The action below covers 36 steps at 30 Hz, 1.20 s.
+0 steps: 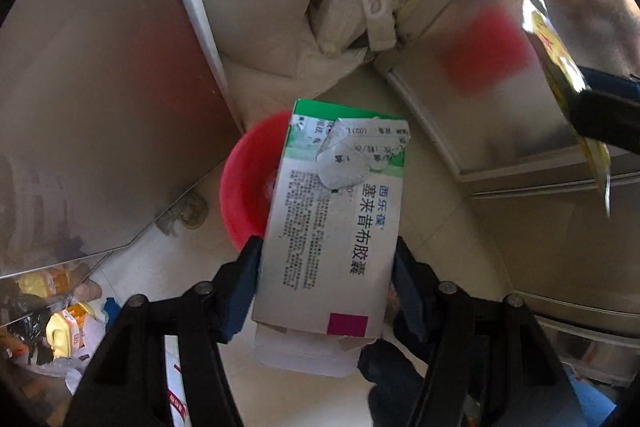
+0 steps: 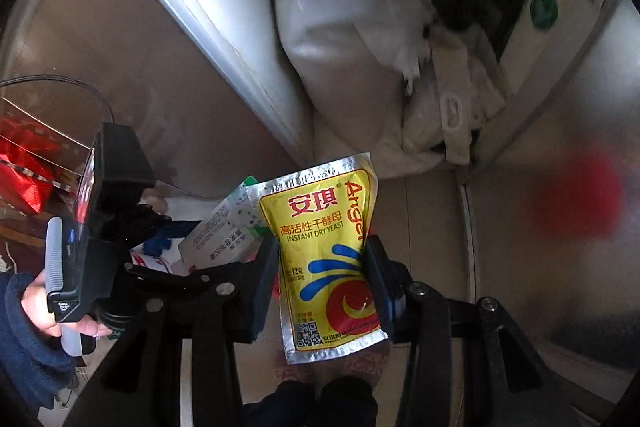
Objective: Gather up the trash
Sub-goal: 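Carry sachet and medicine box down over the red bucket and release both, then raise both open tools back up toward the counter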
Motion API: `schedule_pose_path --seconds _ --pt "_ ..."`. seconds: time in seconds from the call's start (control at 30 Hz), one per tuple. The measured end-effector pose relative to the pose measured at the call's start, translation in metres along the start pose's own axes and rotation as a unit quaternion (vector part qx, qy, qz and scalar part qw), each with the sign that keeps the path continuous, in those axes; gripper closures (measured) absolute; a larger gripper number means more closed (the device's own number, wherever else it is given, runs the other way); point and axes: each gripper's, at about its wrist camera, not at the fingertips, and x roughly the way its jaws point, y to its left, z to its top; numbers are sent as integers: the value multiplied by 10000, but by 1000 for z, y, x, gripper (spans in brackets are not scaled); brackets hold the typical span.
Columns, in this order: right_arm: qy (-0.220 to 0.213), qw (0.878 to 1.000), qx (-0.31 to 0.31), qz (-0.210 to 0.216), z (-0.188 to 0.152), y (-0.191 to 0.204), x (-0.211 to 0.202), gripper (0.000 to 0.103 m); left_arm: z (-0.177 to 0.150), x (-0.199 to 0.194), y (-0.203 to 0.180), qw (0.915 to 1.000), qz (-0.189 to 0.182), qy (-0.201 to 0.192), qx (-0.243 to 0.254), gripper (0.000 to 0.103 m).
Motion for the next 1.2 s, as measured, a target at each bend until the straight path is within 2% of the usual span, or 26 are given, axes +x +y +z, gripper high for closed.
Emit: schedule_pose_path --seconds 0.1,0.17,0.2,0.27,0.37,0.5,0.63,0.73,0.93,1.03,1.07,1.1,1.2 --pt "114 9999 40 1 -10 -8 17 62 3 11 1 10000 -2 -11 -89 41" --pt "125 9999 77 27 -14 -10 19 62 4 10 0 9998 111 -79 -126 22" --pt "123 9999 87 33 -15 -11 19 62 3 8 -2 9997 115 -104 -162 20" --pt "146 9998 126 54 -17 -12 17 62 4 2 0 9997 57 -111 -227 19" --pt "149 9997 150 87 -18 -10 14 62 5 -6 0 9995 206 -125 -216 15" --pt "182 9997 90 147 -16 -8 12 62 3 -21 11 9987 138 -239 -424 13" --pt "285 9992 20 275 -13 -7 26 62 -3 -31 27 9973 282 -255 -621 10" --pt "380 9987 -106 330 -12 3 40 62 -9 -33 40 9964 243 -197 -794 9" --pt "531 9963 -488 477 -12 28 63 58 -25 -29 59 9933 435 -161 -1063 9" --pt "532 9954 -778 155 -12 41 71 53 -33 -30 65 9913 460 -186 -1220 10" --pt "518 9949 -855 102 -12 45 72 47 -34 -30 67 9910 495 -161 -1234 9" --pt "504 9945 -904 135 -12 47 73 36 -35 -31 69 9907 558 -138 -1234 9" --pt "484 9940 -947 259 -12 46 71 17 -39 -36 68 9897 643 -176 -1271 9"
